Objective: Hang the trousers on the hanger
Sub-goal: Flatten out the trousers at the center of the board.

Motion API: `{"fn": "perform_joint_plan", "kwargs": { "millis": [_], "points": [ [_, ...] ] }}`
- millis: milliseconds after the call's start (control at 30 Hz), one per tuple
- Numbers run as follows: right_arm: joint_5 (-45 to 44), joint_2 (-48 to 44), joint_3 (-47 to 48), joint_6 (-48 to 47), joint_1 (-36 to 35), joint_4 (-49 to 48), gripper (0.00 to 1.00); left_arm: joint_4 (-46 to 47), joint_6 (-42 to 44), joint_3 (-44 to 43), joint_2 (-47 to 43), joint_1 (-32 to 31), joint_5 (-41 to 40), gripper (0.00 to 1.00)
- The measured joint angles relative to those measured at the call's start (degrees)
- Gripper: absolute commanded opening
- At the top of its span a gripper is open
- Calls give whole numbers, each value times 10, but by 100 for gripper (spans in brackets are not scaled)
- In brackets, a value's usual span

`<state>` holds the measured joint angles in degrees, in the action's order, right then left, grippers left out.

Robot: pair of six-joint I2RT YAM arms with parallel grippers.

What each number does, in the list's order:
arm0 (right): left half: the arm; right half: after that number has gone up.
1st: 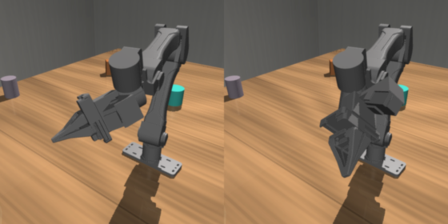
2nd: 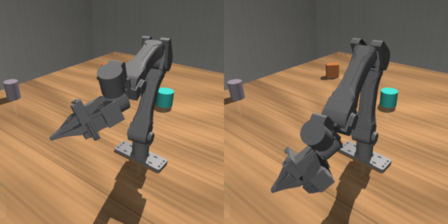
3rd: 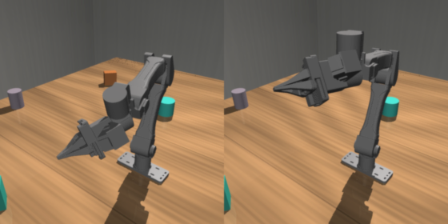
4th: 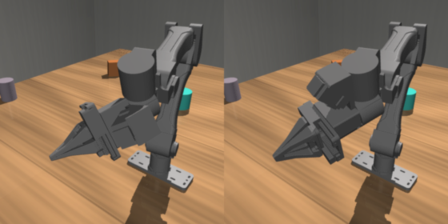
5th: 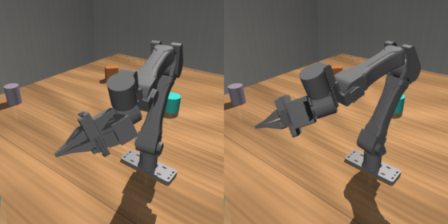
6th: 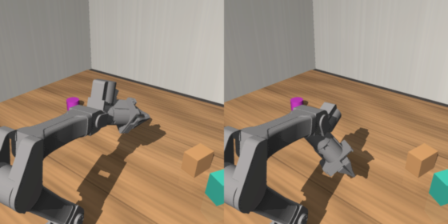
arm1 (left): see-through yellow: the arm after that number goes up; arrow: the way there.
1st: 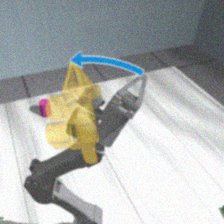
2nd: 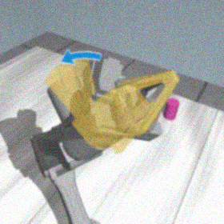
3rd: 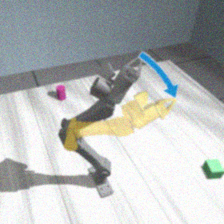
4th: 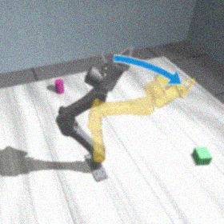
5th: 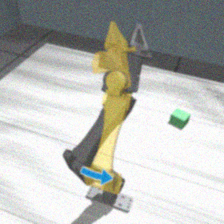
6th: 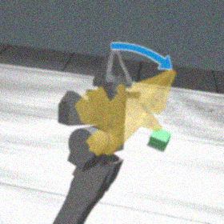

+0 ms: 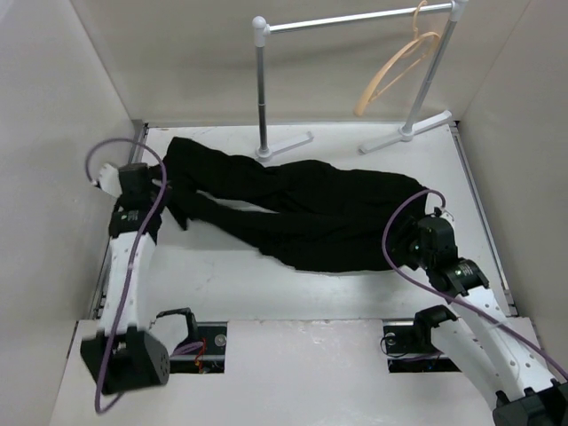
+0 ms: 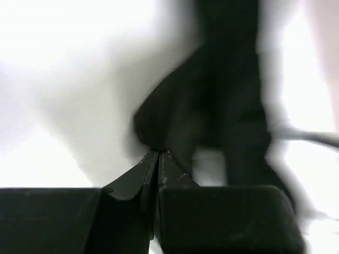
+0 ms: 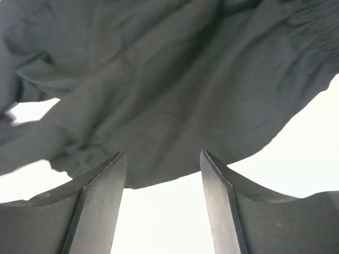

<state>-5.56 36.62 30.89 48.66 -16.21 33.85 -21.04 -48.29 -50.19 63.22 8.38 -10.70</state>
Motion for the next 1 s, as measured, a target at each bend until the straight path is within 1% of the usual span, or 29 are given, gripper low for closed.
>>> {"fn": "perform_joint_plan", "kwargs": {
  "millis": [67, 133, 233, 300, 333, 433, 533, 633, 733, 800, 867, 900, 967, 1000],
  "points": [
    [0, 3, -9, 2, 1, -2, 67, -18, 10, -75, -63, -4, -10, 3],
    [1, 9, -17, 3, 1, -5, 70, -29, 20, -130, -116, -12, -24, 5],
    [2, 19, -20, 4, 1, -9, 73, -61, 29, -149, -167, -15, -44, 6],
    [3, 21, -21, 4, 1, -12, 74, -91, 33, -142, -165, -11, -50, 6],
    [3, 20, -21, 4, 1, -12, 74, -108, 35, -137, -150, -10, -52, 6],
    [2, 20, -21, 5, 1, -12, 76, -138, 39, -135, -76, -10, -55, 6],
    [-6, 21, -21, 7, 1, -6, 76, -143, 41, -142, 26, -11, -61, 6],
    [-19, 34, -20, 11, 1, 11, 67, -141, 44, -177, 130, -7, -67, 5],
    [-27, 58, -14, 17, 4, 37, 56, -130, 49, -244, 240, 4, -81, 5],
    [-31, 66, -14, 25, 4, 52, 53, -116, 55, -298, 312, 8, -93, 5],
    [-33, 73, -14, 35, 4, 61, 55, -100, 63, -347, 381, 10, -110, 6],
    [-34, 79, -14, 40, 4, 63, 57, -91, 66, -360, 405, 11, -115, 12],
    [-35, 95, -14, 52, 4, 61, 65, -78, 75, -374, 442, 11, -122, 33],
    [-35, 104, -14, 56, 4, 60, 65, -77, 78, -377, 453, 10, -124, 42]
  ]
}}
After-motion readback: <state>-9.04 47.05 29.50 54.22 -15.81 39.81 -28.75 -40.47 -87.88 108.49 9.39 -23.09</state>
